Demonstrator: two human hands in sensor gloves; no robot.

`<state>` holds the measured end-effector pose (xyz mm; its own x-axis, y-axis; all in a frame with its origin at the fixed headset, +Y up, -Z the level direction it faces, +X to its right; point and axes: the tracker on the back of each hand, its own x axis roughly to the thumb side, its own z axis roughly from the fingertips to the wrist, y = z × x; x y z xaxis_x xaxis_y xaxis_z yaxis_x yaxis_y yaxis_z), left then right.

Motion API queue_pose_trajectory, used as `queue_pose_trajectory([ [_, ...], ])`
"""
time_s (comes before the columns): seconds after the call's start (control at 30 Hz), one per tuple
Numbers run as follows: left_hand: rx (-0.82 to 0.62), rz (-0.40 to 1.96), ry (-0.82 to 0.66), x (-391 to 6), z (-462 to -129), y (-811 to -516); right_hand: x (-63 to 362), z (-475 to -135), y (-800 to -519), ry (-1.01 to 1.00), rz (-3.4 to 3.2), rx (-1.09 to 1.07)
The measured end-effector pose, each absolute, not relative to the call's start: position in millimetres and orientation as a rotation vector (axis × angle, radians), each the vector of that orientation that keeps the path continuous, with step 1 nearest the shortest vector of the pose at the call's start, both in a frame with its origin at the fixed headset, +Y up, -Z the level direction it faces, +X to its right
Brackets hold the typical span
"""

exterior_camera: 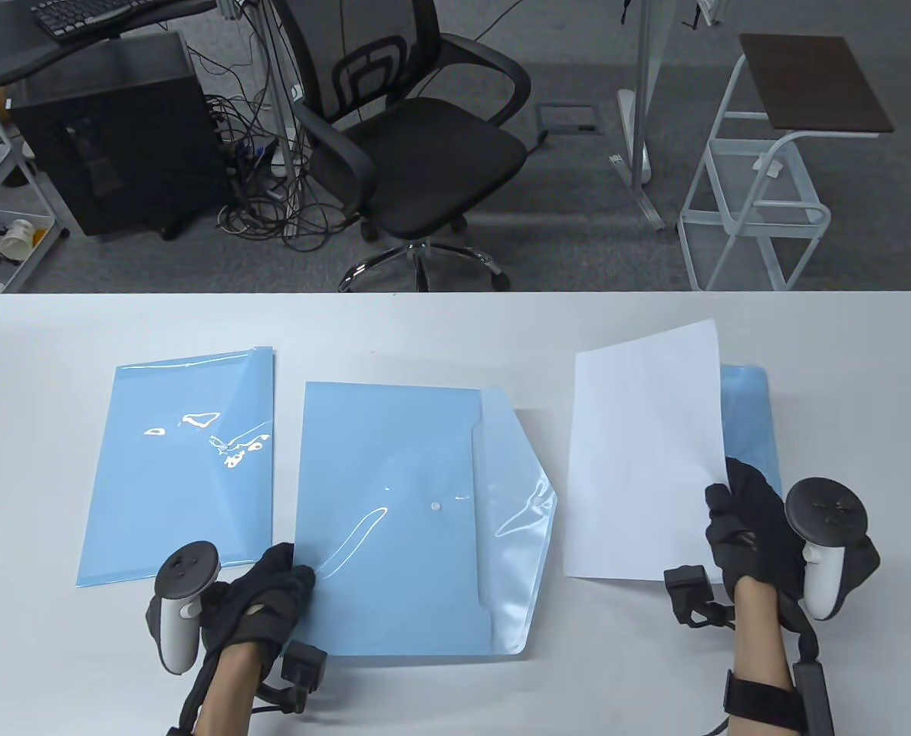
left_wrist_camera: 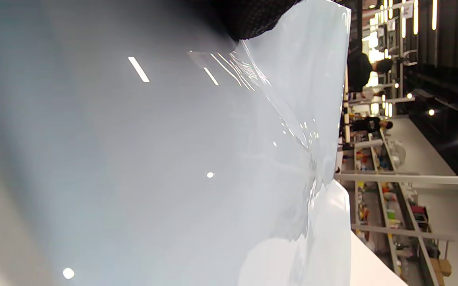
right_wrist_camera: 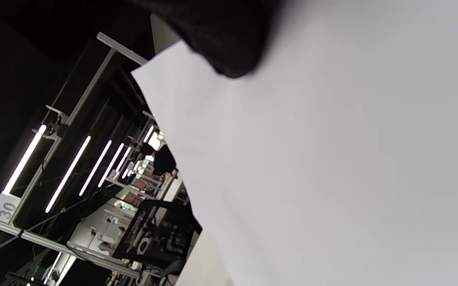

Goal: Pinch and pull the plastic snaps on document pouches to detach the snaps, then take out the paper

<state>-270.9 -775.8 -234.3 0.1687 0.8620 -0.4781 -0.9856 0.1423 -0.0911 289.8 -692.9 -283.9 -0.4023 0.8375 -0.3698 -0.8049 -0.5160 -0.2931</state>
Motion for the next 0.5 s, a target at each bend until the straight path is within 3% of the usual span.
queue_pose_trajectory([
  [0.5,-0.460,1.335,0.360,-269.7,-235.8,-777.9,210.0,-350.1,-732.8,0.085,2.135,-0.543],
])
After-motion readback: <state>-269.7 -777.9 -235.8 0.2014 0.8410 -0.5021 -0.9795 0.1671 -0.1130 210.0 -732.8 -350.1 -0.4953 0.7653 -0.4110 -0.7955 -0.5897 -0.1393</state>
